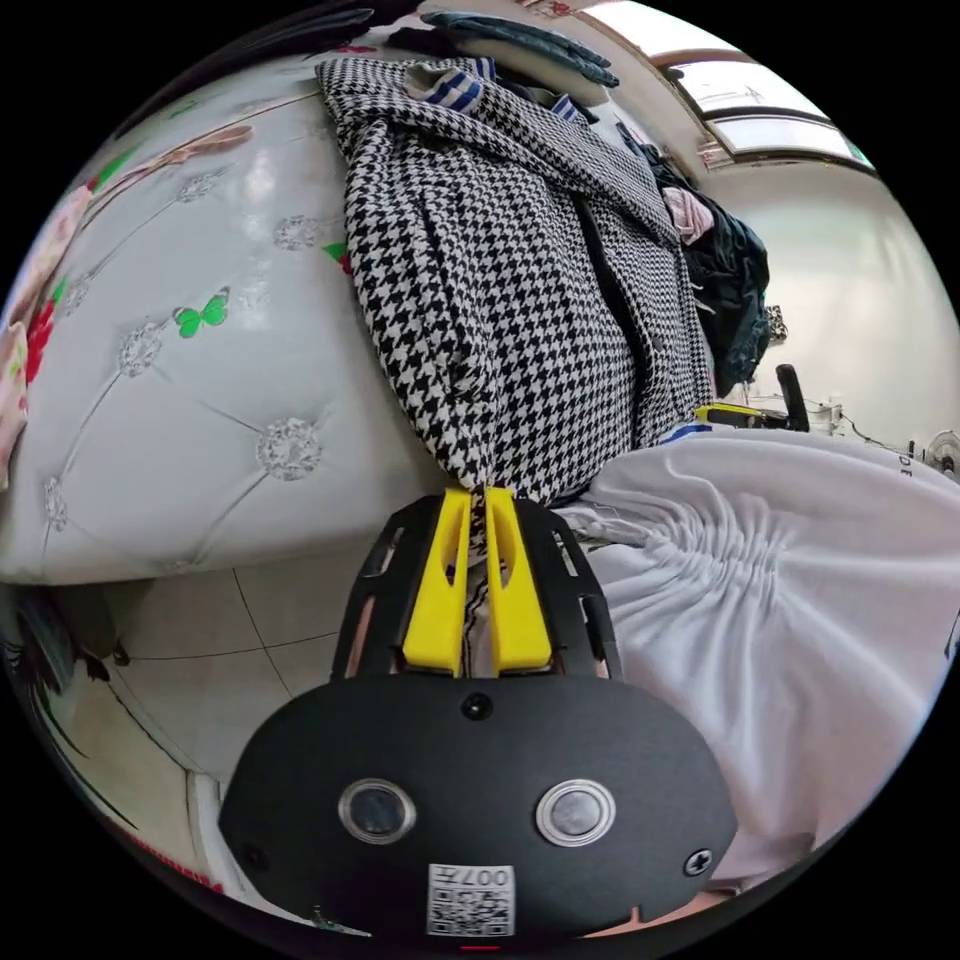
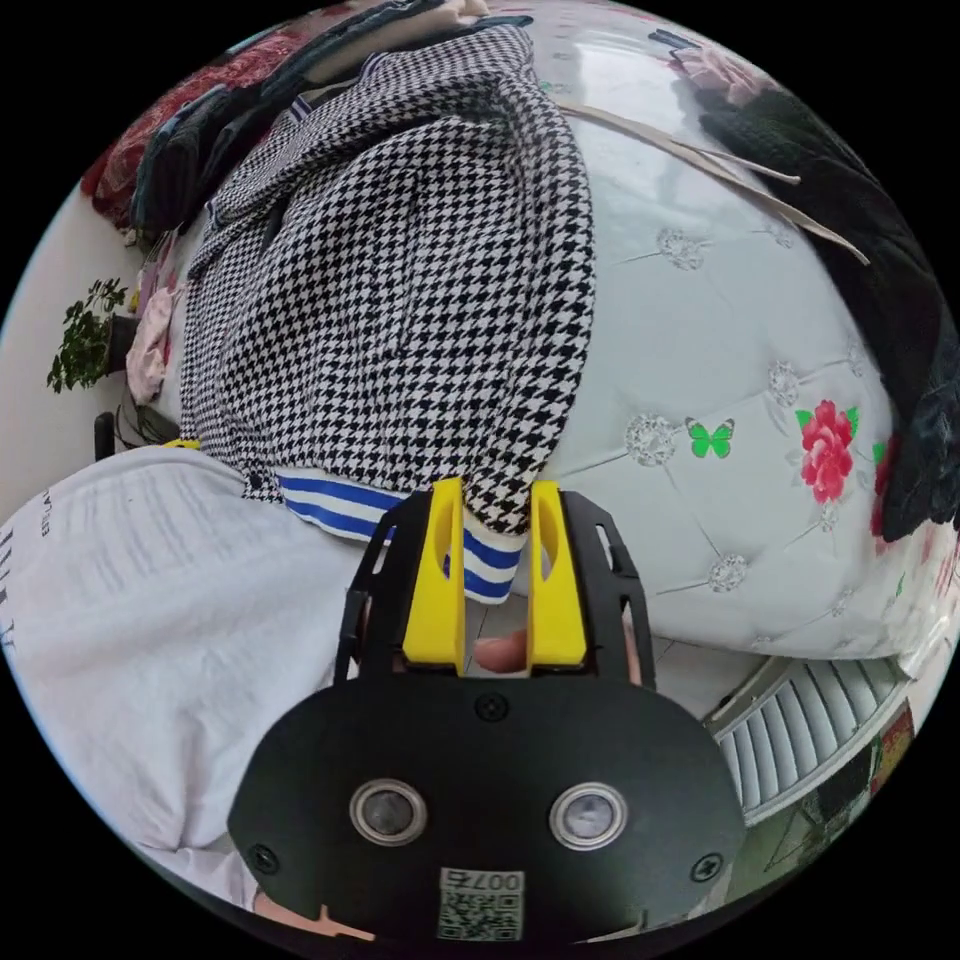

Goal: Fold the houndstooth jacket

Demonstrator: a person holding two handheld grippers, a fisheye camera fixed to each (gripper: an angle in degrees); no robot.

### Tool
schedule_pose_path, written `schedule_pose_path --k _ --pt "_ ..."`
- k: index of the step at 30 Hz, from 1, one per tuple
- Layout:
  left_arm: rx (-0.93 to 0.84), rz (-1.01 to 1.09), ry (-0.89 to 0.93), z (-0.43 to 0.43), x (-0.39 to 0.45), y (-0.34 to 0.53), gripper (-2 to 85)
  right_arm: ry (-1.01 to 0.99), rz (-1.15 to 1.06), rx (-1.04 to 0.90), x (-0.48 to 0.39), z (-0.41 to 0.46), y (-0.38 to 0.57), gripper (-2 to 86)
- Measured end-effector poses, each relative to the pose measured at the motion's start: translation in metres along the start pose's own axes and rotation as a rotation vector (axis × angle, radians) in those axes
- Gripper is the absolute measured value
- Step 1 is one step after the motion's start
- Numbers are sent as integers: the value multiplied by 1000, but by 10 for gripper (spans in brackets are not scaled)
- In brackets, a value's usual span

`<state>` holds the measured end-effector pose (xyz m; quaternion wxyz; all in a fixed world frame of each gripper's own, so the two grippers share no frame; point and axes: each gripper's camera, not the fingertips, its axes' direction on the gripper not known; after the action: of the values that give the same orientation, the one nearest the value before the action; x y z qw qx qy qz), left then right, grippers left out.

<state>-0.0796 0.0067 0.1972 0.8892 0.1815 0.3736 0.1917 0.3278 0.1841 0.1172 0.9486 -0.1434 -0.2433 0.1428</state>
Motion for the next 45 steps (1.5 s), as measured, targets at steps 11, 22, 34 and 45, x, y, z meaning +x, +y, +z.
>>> schedule_pose_path --k 11,22,34,45 --pt "321 -37 559 -159 -68 -148 -7 -728 -66 397 55 -137 -74 48" --pt "791 -399 377 -230 -139 -279 111 -516 163 678 72 -189 -218 114" --pt "412 -305 -6 -110 -104 -227 128 -503 425 627 135 -73 -102 135" --pt "587 -182 -204 -175 -30 -212 57 -755 397 645 139 -51 -73 45"
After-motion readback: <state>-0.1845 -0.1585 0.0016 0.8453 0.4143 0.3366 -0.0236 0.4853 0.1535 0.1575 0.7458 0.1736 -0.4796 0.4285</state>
